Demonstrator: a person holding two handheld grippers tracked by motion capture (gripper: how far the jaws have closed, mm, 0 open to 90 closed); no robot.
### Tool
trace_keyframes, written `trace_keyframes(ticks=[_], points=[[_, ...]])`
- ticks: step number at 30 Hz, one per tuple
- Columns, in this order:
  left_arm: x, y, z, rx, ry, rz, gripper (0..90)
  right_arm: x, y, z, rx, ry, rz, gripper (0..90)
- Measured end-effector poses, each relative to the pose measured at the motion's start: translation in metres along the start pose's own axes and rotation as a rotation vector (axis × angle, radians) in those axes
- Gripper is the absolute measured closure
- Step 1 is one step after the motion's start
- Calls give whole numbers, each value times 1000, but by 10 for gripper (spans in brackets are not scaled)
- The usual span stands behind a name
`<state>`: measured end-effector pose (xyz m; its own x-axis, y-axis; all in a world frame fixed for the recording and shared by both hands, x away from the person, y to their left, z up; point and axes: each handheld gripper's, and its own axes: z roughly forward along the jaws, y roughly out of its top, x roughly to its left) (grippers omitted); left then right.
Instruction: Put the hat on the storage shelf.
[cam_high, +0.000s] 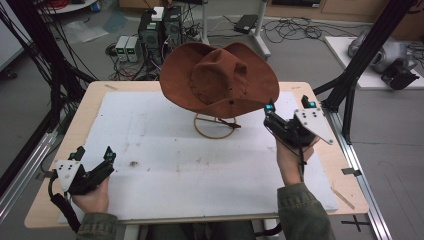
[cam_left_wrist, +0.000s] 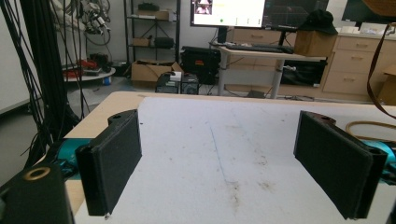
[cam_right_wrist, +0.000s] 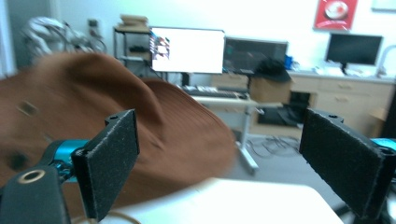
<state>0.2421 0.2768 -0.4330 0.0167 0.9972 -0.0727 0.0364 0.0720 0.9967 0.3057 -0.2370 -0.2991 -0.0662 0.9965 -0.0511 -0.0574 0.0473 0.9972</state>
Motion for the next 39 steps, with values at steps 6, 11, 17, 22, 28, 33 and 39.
trace_keyframes(ticks=[6,11,17,22,28,33,39], points=[[-1,-1,1,2,1,-1,153,-28,-30,-18,51,-45,25,114],[-1,-2,2,2,0,-6,153,-35,-55,-24,80,-53,19,114],[0,-2,2,8,3,-6,152,-43,-89,-29,134,-58,56,114],[-1,-3,2,10,2,-6,153,-43,-105,-31,139,-61,50,114],[-2,-3,3,10,3,-1,153,-44,-116,-33,130,-55,40,114],[-1,-3,2,10,4,-1,152,-44,-124,-33,159,-50,57,114],[-2,-3,2,8,1,-4,152,-41,-127,-34,173,-37,52,114]])
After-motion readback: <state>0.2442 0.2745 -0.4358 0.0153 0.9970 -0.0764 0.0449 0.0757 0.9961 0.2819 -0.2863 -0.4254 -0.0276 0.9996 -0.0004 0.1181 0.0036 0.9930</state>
